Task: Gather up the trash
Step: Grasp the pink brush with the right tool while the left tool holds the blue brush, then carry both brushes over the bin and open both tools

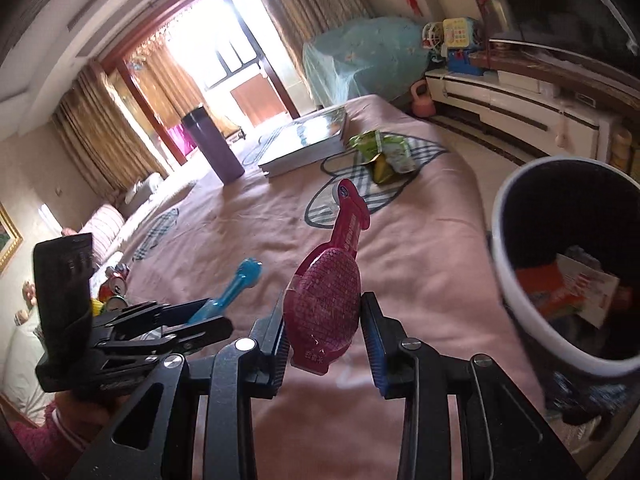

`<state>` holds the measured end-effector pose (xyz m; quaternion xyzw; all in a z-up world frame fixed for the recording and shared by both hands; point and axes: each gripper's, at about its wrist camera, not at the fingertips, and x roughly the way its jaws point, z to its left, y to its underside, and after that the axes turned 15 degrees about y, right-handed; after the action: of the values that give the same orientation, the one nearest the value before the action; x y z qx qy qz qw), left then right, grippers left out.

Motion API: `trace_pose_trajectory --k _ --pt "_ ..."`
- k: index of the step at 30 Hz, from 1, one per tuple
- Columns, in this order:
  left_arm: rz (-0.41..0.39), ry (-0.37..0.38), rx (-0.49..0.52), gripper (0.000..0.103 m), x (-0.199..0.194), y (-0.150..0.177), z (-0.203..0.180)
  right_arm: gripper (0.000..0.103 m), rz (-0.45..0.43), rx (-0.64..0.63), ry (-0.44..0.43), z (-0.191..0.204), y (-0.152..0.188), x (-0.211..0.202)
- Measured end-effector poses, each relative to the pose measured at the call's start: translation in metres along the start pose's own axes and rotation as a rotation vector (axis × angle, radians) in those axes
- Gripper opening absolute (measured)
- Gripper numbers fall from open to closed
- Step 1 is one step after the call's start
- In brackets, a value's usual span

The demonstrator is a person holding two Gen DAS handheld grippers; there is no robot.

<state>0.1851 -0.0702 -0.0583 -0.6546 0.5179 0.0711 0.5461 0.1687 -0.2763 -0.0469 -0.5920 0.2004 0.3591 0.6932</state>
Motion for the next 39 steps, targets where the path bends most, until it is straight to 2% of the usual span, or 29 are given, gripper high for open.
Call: trace_pose_trajectory --k 10,19,27,39 --pt "0.02 0.057 0.076 0.045 0.023 -0.018 -0.052 0.033 -0.061 0.095 0.036 -0.051 0.005 -0.041" --pt "0.028 0.09 0.145 0.045 0.045 -0.036 -0.094 0.033 -0.093 0.153 0.099 -0.095 0.001 -0.057" --pt "0.032 0.11 0.181 0.045 0.058 -0.052 -0.115 0.033 -0.116 0.169 0.129 -0.115 -0.007 -0.066" --pt "0.035 0.111 0.202 0.045 0.082 -0.075 -0.131 0.033 -0.114 0.196 0.14 -0.139 -0.019 -0.057"
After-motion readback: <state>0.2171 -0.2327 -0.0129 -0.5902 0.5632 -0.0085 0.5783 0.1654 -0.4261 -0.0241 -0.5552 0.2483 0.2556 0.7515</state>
